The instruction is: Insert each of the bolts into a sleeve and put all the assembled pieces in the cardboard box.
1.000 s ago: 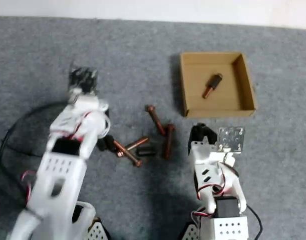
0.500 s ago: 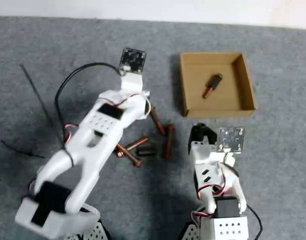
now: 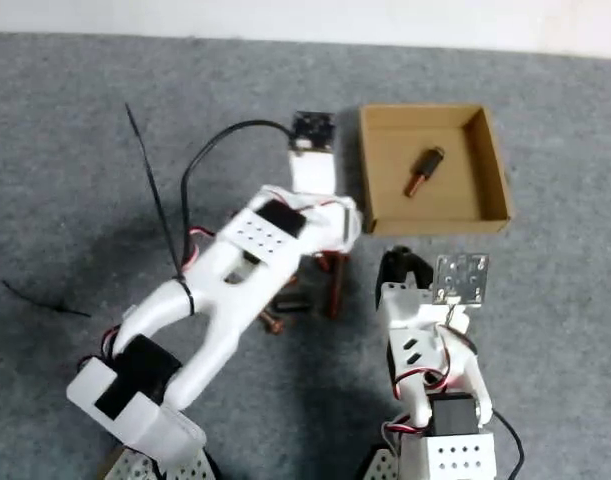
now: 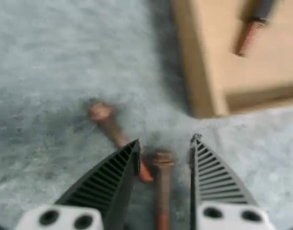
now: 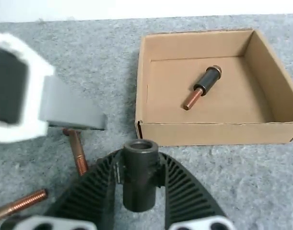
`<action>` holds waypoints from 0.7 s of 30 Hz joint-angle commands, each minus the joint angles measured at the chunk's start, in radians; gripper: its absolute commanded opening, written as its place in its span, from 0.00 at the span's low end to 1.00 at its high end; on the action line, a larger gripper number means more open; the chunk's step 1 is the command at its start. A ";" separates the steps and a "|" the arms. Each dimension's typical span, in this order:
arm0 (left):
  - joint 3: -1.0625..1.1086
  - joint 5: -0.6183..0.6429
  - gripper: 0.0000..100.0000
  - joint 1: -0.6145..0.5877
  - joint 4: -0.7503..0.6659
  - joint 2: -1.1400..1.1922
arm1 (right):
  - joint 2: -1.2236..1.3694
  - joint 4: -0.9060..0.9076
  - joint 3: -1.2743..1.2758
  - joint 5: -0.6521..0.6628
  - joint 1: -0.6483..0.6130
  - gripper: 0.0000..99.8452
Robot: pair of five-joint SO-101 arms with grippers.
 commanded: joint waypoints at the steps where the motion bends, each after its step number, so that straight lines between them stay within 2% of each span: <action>1: -0.054 0.023 0.17 -0.008 0.014 -0.005 | -0.016 0.001 -0.013 0.014 0.010 0.00; 6: 0.002 0.026 0.17 -0.008 0.012 -0.004 | -0.016 0.001 -0.013 0.014 0.010 0.00; 10: 0.016 0.121 0.17 -0.010 0.015 -0.004 | -0.016 0.001 -0.013 0.020 0.010 0.00; 14: 0.016 0.166 0.17 -0.045 0.015 -0.004 | -0.016 0.001 -0.013 0.061 0.010 0.00; 21: 0.018 0.172 0.17 -0.071 0.034 -0.002 | -0.016 0.001 -0.013 0.063 0.010 0.00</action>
